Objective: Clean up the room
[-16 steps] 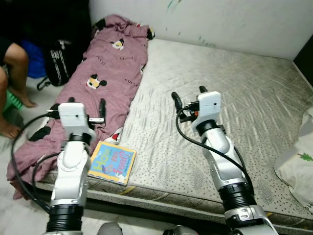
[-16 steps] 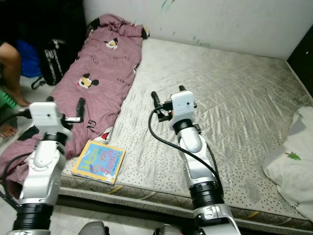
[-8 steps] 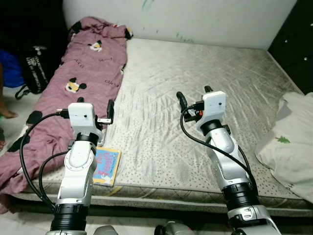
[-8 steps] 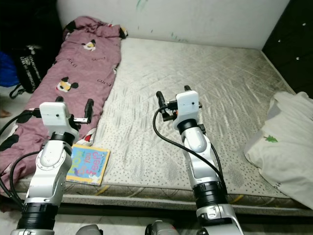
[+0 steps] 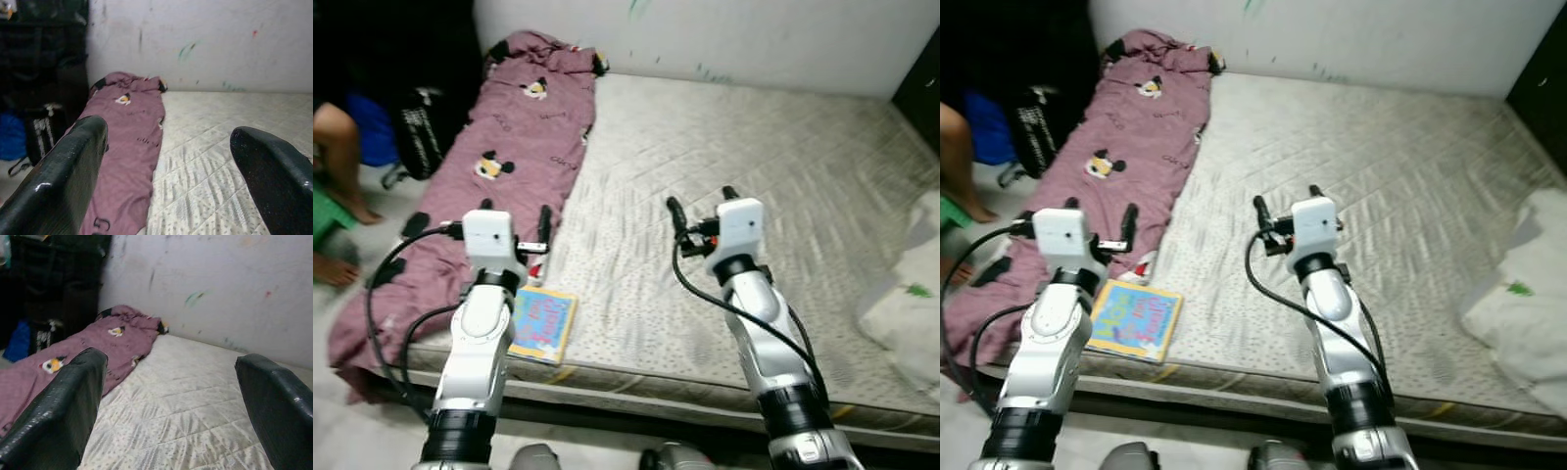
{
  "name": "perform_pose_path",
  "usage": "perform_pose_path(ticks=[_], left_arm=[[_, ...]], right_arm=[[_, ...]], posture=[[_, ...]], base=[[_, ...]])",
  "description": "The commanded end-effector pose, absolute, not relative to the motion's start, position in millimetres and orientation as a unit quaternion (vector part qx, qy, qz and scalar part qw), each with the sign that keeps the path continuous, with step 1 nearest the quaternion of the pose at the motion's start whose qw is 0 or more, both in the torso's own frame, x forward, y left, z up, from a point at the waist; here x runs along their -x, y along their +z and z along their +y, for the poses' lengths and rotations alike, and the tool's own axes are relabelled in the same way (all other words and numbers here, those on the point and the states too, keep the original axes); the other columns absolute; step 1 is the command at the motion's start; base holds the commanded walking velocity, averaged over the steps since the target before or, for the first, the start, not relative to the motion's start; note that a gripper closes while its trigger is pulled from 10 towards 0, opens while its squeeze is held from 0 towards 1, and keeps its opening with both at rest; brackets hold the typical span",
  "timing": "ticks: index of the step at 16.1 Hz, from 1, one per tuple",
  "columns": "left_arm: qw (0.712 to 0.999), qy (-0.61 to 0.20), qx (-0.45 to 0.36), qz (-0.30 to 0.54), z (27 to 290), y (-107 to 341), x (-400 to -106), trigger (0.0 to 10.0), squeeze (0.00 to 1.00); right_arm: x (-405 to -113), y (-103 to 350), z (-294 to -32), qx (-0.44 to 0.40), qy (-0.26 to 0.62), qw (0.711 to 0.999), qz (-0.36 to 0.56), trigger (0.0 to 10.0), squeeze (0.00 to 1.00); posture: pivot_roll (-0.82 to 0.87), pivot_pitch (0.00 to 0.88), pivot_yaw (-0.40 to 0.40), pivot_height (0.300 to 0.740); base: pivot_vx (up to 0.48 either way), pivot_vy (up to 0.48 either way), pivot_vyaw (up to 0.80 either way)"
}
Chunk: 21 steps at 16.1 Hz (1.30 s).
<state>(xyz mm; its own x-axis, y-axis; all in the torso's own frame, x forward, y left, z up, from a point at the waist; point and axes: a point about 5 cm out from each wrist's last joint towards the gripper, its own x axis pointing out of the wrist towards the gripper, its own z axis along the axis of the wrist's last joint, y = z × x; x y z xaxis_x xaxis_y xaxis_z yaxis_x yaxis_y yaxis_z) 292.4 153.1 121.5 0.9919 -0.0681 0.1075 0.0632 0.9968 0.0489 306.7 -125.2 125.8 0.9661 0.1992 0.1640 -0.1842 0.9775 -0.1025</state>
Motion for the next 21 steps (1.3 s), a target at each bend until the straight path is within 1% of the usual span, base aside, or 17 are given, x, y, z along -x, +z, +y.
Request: perform_pose_path(ticks=[1, 4, 6, 7, 10, 13, 16, 18, 21], left_arm=[[0.997, -0.053, -0.022, -0.049, 146.3, 121.5, -296.2, 10.0, 0.0], [0.995, -0.084, -0.016, -0.044, 132.8, 120.8, -301.0, 10.0, 0.0], [0.995, -0.094, -0.014, -0.044, 127.7, 120.7, -303.1, 10.0, 0.0], [0.995, -0.092, -0.015, -0.045, 128.3, 121.3, -303.7, 10.0, 0.0], [0.995, -0.077, -0.023, -0.053, 136.5, 124.7, -304.2, 10.0, 0.0], [0.996, -0.072, -0.03, -0.05, 141.5, 122.3, -302.9, 10.0, 0.0], [0.995, -0.09, -0.031, -0.036, 132.4, 113.1, -302.9, 10.0, 0.0], [0.995, -0.09, -0.025, -0.041, 128.2, 115.4, -306.3, 10.0, 0.0], [0.996, -0.076, -0.02, -0.047, 128.5, 116.4, -309.8, 10.0, 0.0]], right_arm=[[-305.4, 131.5, -133.5, 0.047, 0.077, 0.991, -0.098, 10.0, 0.0], [-296.3, 130.1, -144.2, 0.053, 0.05, 0.993, -0.097, 10.0, 0.0], [-292.3, 128.2, -147.6, 0.058, 0.043, 0.993, -0.093, 10.0, 0.0], [-292.4, 126.2, -147.3, 0.059, 0.045, 0.993, -0.089, 10.0, 0.0], [-297.6, 125.6, -139.9, 0.069, 0.061, 0.992, -0.085, 10.0, 0.0], [-297.6, 125.2, -136.5, 0.075, 0.062, 0.992, -0.086, 10.0, 0.0], [-287.4, 116.2, -132.1, 0.068, 0.055, 0.993, -0.081, 10.0, 0.0], [-284.6, 115.9, -131.5, 0.06, 0.051, 0.994, -0.081, 10.0, 0.0], [-288.7, 112.4, -129.2, 0.058, 0.062, 0.993, -0.077, 10.0, 0.0]], posture=[[-0.07, 0.0, 0.032, 0.74], [-0.13, 0.0, 0.065, 0.74], [-0.14, 0.0, 0.067, 0.74], [-0.13, 0.0, 0.061, 0.74], [-0.1, 0.0, 0.058, 0.74], [-0.11, 0.0, 0.082, 0.74], [-0.13, 0.0, 0.103, 0.74], [-0.12, 0.0, 0.096, 0.74], [-0.08, 0.0, 0.072, 0.74]], base=[[0.0, 0.0, 0.0], [0.0, 0.0, 0.0], [0.0, 0.0, 0.0], [0.0, 0.0, 0.0], [0.0, 0.0, -0.8], [0.0, 0.0, -0.63], [0.0, 0.0, 0.0], [0.0, 0.0, 0.0], [0.0, 0.0, 0.0]])
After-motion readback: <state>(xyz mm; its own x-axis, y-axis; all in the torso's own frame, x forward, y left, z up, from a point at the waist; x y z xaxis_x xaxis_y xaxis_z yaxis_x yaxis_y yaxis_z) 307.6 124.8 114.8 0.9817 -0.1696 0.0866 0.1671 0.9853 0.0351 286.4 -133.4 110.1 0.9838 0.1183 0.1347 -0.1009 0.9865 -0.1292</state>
